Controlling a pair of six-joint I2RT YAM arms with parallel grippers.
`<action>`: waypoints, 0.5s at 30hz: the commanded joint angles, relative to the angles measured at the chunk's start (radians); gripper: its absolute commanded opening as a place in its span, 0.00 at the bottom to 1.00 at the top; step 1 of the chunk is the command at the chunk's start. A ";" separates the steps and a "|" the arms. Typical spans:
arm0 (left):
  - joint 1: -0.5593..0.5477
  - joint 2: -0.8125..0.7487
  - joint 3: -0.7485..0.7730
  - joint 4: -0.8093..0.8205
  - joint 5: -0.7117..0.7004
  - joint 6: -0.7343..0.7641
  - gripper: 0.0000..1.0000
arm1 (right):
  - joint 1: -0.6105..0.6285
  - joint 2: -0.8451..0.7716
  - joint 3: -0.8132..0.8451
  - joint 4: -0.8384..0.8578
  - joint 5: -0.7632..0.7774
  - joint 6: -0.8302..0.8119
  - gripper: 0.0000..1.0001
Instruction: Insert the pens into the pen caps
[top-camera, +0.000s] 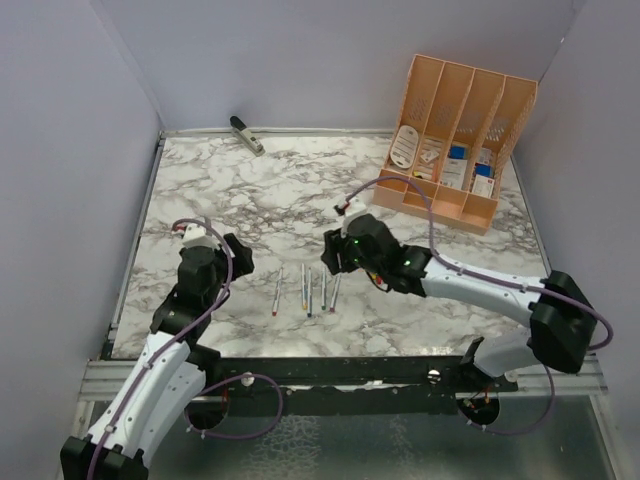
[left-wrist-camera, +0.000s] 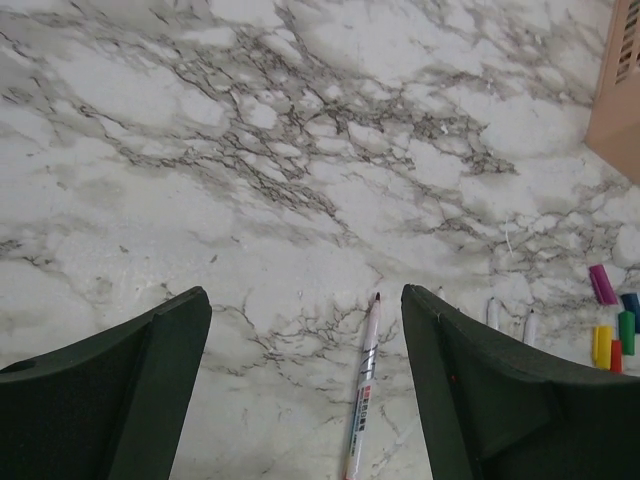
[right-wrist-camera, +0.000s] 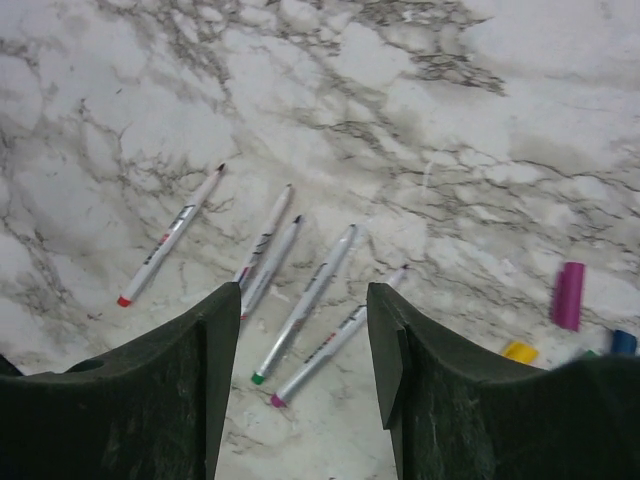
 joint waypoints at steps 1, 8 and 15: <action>-0.003 -0.072 0.037 -0.039 -0.161 -0.038 0.80 | 0.142 0.132 0.135 -0.050 0.145 0.029 0.53; -0.003 -0.046 0.072 -0.121 -0.251 -0.086 0.81 | 0.227 0.314 0.275 -0.100 0.147 0.100 0.53; -0.003 -0.140 0.034 -0.138 -0.319 -0.104 0.83 | 0.273 0.509 0.463 -0.194 0.174 0.120 0.53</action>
